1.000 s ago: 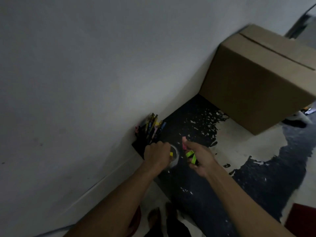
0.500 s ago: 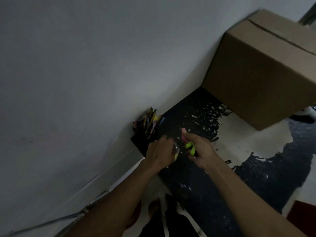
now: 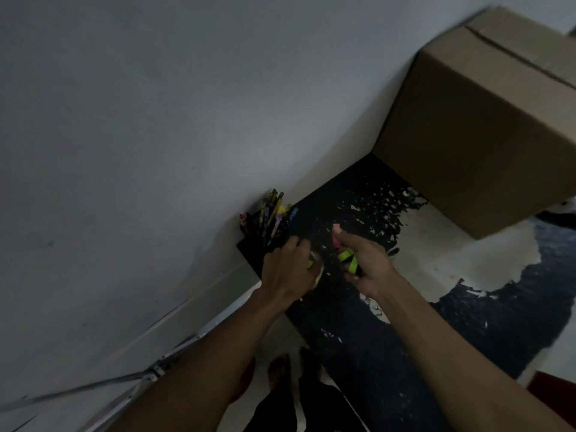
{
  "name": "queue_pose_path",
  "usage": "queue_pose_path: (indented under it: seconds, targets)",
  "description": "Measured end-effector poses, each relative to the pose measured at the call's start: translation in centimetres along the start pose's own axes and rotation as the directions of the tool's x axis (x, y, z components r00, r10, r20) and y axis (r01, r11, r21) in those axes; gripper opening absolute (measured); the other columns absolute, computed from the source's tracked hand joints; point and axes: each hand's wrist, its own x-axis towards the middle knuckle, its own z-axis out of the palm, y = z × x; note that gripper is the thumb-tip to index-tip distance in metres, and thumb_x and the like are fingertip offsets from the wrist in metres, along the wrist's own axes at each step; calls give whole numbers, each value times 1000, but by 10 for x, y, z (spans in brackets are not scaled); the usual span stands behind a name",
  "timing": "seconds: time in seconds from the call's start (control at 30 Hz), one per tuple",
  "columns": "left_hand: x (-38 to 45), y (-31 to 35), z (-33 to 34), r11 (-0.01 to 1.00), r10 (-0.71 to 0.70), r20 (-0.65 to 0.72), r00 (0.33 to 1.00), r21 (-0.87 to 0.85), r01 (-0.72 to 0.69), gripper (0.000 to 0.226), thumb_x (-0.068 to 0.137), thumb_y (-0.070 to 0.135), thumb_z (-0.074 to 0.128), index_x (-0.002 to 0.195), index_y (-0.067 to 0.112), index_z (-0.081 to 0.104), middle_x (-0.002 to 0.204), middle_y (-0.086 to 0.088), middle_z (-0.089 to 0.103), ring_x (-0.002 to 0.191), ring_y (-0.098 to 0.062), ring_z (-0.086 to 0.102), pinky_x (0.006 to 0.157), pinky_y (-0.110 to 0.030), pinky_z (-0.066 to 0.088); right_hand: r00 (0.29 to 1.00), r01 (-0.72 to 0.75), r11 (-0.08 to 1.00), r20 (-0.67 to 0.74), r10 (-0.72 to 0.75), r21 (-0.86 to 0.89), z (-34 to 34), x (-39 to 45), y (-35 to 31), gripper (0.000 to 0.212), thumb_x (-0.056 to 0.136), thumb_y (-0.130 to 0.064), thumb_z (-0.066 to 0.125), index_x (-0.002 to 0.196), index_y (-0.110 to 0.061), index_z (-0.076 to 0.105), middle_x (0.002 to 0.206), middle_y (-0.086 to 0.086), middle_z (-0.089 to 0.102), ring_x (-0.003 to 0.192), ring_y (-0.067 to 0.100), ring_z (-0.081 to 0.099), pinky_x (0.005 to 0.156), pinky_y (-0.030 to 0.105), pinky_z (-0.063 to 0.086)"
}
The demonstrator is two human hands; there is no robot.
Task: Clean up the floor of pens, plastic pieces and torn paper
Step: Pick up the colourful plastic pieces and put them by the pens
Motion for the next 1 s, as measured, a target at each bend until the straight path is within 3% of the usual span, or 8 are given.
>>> queue_pose_path:
  seconds: [0.17, 0.3, 0.47, 0.67, 0.77, 0.8, 0.87, 1.0]
  targets:
    - [0, 5, 6, 968, 1, -105, 994, -249, -27, 26, 80, 33, 59, 93, 12, 48, 101, -1, 37, 71, -14, 46, 56, -26, 33, 1000, 8, 1000, 27, -9, 28, 1, 2, -2, 32, 70, -38, 81, 87, -15, 68, 62, -3, 58, 40, 8, 46, 40, 20, 25]
    - [-3, 8, 17, 914, 83, -81, 993, -390, -108, 30, 77, 18, 38, 103, 6, 46, 110, -8, 34, 86, -22, 47, 73, -35, 48, 1000, -3, 999, 19, 3, 40, -3, 3, -2, 29, 72, -37, 80, 84, -16, 66, 62, -3, 58, 41, 7, 48, 38, 20, 27]
    - [-9, 0, 35, 936, 93, -53, 994, -336, -106, 54, 76, -5, 56, 128, 4, 43, 124, -15, 37, 104, -30, 50, 87, -46, 49, 1000, -4, 999, 12, 3, 54, -8, 10, 0, 31, 70, -38, 80, 85, -16, 65, 63, -1, 57, 40, 9, 46, 34, 18, 26]
    - [-14, -2, 32, 923, 44, -222, 974, -365, -125, 48, 74, 7, 61, 121, 3, 51, 124, -12, 45, 114, -24, 47, 98, -33, 43, 999, 28, 1000, 45, -28, -4, -6, 10, 1, 28, 70, -37, 82, 80, -14, 70, 69, 0, 62, 46, 10, 51, 36, 20, 31]
    - [-16, -13, 26, 873, -29, -265, 964, -477, -105, 58, 67, 21, 62, 121, 3, 48, 119, -7, 43, 109, -18, 47, 93, -25, 44, 982, 187, 963, 67, -177, -195, 3, 10, 3, 29, 74, -35, 80, 92, -12, 76, 82, 1, 71, 65, 13, 62, 42, 23, 46]
    - [-17, -18, 26, 859, -40, -246, 969, -503, -92, 63, 67, 24, 66, 123, 4, 46, 118, -5, 42, 107, -16, 46, 90, -23, 45, 958, 287, 910, 113, -265, -299, 6, 10, 5, 28, 74, -36, 80, 92, -16, 77, 84, -1, 73, 73, 13, 66, 53, 25, 54]
    - [-21, -28, 32, 859, -38, -181, 983, -508, -61, 76, 64, 26, 76, 129, 6, 42, 120, -4, 43, 107, -15, 47, 90, -26, 45, 880, 466, 660, 234, -413, -590, 11, 17, 11, 28, 70, -45, 80, 90, -25, 78, 83, -10, 72, 80, 10, 68, 70, 26, 57]
    - [-28, -38, 47, 875, -40, -51, 998, -484, 10, 93, 63, 34, 75, 141, 5, 32, 134, -10, 44, 123, -17, 37, 102, -27, 31, 855, 378, 74, 316, -412, -923, 29, 17, 12, 27, 75, -45, 71, 95, -27, 75, 91, -1, 70, 81, 19, 66, 66, 28, 55]
